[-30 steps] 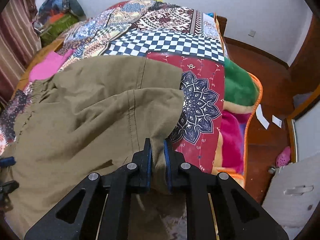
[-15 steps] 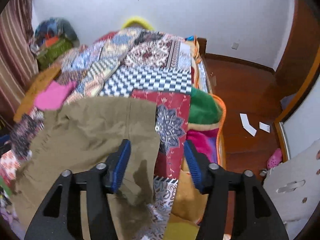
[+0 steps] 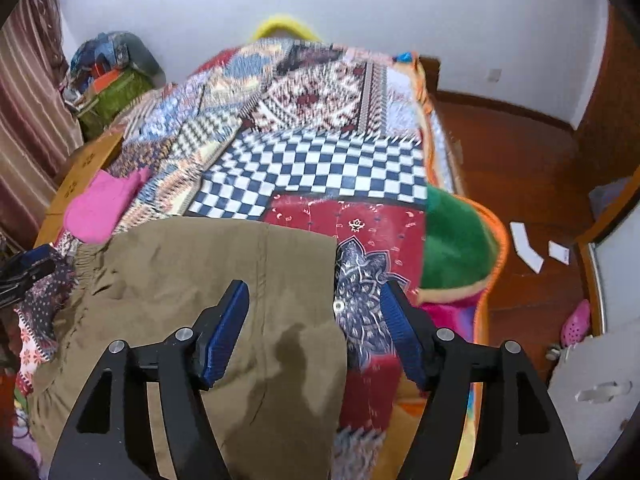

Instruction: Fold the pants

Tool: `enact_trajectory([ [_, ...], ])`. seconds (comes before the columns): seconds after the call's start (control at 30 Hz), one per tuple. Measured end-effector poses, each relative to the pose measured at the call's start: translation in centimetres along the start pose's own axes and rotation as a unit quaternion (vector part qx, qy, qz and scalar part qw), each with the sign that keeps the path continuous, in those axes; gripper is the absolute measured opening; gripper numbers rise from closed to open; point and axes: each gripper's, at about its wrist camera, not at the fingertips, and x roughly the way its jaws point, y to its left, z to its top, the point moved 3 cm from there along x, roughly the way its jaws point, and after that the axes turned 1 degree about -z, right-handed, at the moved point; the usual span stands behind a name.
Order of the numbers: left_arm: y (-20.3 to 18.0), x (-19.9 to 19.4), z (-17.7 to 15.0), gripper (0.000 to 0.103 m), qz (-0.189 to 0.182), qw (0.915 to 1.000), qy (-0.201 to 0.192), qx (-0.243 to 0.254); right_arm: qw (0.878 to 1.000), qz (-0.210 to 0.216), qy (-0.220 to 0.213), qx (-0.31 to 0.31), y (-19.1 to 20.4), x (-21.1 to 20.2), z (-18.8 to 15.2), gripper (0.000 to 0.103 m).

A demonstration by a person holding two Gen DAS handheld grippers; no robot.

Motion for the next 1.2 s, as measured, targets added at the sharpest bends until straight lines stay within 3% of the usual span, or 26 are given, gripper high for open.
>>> enact_trajectory([
  [0.27,0.4,6.0,0.1,0.074,-0.021,0.9987,0.044,0.014,0.996,0.036,0.074,-0.018,-1.1,7.0,1.4,0.065],
  [0.33,0.2,6.7,0.2,0.074,-0.029,0.9983,0.048,0.018,0.996,0.039,0.073,-0.027,-0.8,7.6,1.3,0.067],
  [0.5,-0.5,7.8,0.0,0.072,-0.039,0.9976,0.049,0.029,0.996,0.039,0.052,-0.061,0.4,7.7,1.2,0.061],
  [0.6,-0.9,8.1,-0.1,0.066,-0.027,0.9978,0.049,0.036,0.996,0.056,0.044,-0.056,0.7,7.2,1.1,0.035],
  [0.7,-1.2,7.7,-0.2,0.058,-0.024,0.9980,0.042,0.041,0.997,0.050,0.040,-0.047,0.6,6.6,0.9,0.016],
  [0.93,-1.6,5.9,0.2,0.045,0.000,0.9981,0.018,0.059,0.998,0.025,-0.013,-0.050,1.5,4.8,1.8,0.013],
  [1.2,-0.9,3.3,2.3,0.044,-0.003,0.9988,-0.018,0.045,0.994,0.021,-0.092,-0.056,2.4,0.4,5.4,0.012],
])
